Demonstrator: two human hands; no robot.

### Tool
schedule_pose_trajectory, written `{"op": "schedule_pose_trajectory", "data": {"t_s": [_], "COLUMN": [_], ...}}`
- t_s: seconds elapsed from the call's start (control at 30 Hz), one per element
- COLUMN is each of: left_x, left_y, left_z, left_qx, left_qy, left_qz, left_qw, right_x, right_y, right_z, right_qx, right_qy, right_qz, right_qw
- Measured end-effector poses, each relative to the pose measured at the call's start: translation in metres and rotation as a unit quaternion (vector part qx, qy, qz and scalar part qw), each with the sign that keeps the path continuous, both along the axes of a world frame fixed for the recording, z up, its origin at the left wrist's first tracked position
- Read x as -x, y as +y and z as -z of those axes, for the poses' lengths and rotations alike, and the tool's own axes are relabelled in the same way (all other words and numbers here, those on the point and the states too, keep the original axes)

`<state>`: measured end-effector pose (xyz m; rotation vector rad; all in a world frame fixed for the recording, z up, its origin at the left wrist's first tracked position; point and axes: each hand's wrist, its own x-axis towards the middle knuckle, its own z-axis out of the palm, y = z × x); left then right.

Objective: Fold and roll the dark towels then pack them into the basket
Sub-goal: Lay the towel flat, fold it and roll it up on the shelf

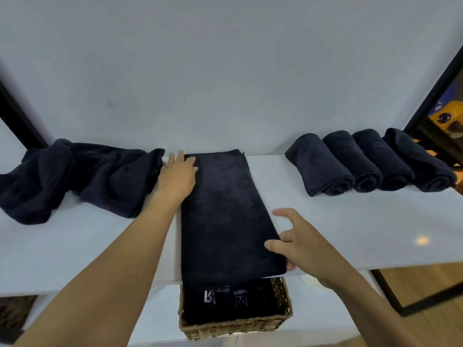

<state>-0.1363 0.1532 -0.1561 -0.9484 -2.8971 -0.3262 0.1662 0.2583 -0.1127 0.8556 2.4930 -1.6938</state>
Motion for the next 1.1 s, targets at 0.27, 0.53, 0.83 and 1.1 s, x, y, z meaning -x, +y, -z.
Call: {"op": "schedule_pose_trajectory", "data": {"t_s": [0.27,0.53,0.83,1.1], "left_x": [-0.147,-0.167,-0.169,-0.147], "left_y": [-0.092,-0.145,-0.133,-0.121], "left_z": [-0.030,0.034,-0.015,-0.031], "left_qx": [-0.111,0.006,-0.234,-0.278], "left_qy": [-0.237,0.098,-0.122,-0.293], "left_qz": [0.268,0.313,0.179,0.141], "left_qw": [0.927,0.945,0.948,0.904], "right_x": [-0.003,-0.005,-0.014,0.000], "right_y": [-0.004,-0.006,-0.013,-0.032], "right_z": [0.004,0.002,0.000,0.038], "right_qx": [0.069,0.149,-0.258,-0.513], "right_qy": [0.010,0.001,0.175,0.100], "right_qz": [0.026,0.036,0.007,-0.187], "right_qw": [0.997,0.988,0.950,0.832]}}
